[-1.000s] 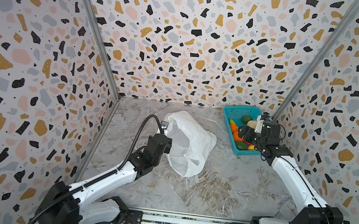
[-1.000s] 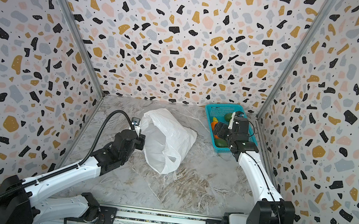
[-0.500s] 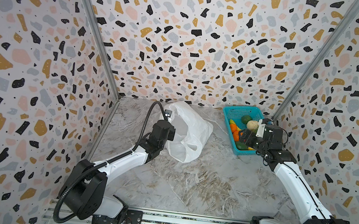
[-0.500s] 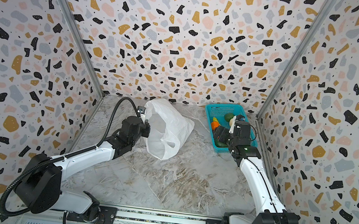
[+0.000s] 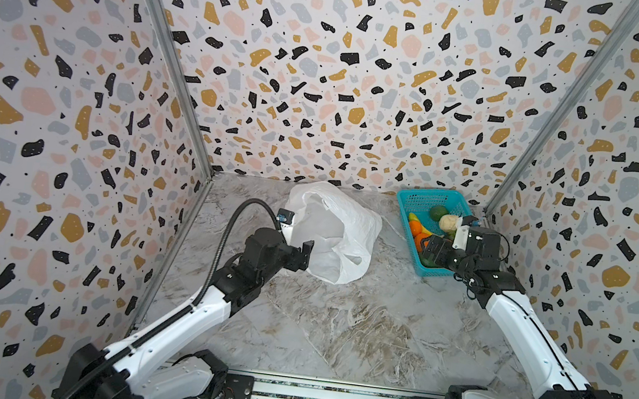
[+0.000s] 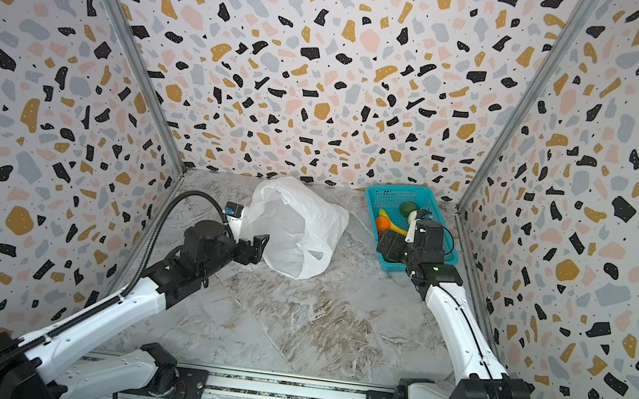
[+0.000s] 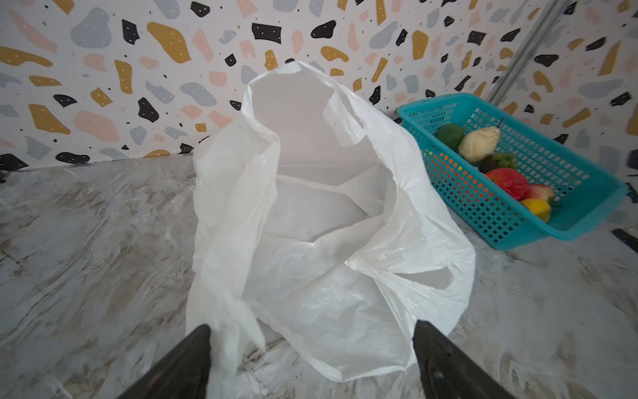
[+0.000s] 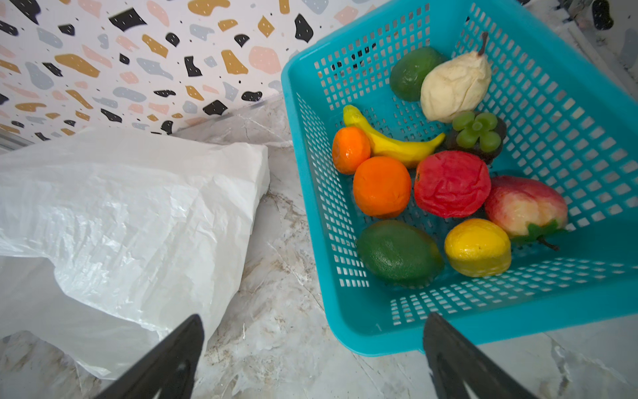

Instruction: Untie the knot of the plastic bag and take out the fruit

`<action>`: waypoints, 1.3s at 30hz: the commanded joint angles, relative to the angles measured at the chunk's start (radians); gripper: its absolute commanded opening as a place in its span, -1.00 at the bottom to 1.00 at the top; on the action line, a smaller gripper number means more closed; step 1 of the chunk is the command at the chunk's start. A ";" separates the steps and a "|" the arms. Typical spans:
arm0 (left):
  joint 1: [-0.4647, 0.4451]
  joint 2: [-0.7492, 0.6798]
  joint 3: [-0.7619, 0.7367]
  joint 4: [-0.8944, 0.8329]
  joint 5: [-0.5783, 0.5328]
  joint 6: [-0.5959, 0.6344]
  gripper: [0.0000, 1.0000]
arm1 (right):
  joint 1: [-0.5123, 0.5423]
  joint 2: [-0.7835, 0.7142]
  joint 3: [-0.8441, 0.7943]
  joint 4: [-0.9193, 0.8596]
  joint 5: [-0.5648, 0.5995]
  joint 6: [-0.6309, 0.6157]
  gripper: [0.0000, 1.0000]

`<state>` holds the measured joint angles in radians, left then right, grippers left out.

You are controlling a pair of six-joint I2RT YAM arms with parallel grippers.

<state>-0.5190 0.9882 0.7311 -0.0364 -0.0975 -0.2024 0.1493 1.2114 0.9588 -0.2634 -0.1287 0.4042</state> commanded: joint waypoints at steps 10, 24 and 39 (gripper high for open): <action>0.005 -0.360 -0.211 -0.030 -0.406 0.057 0.88 | -0.003 -0.053 -0.242 0.364 0.057 -0.205 0.99; 0.234 -0.036 -0.469 0.712 -0.467 0.242 0.94 | -0.141 0.136 -0.559 1.006 0.004 -0.385 0.99; 0.345 0.356 -0.582 1.231 -0.345 0.222 0.84 | -0.109 0.265 -0.719 1.441 0.021 -0.432 0.99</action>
<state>-0.1795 1.3163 0.1707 1.0000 -0.4450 0.0181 0.0277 1.4551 0.2768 1.1229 -0.1333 0.0002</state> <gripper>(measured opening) 0.921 0.993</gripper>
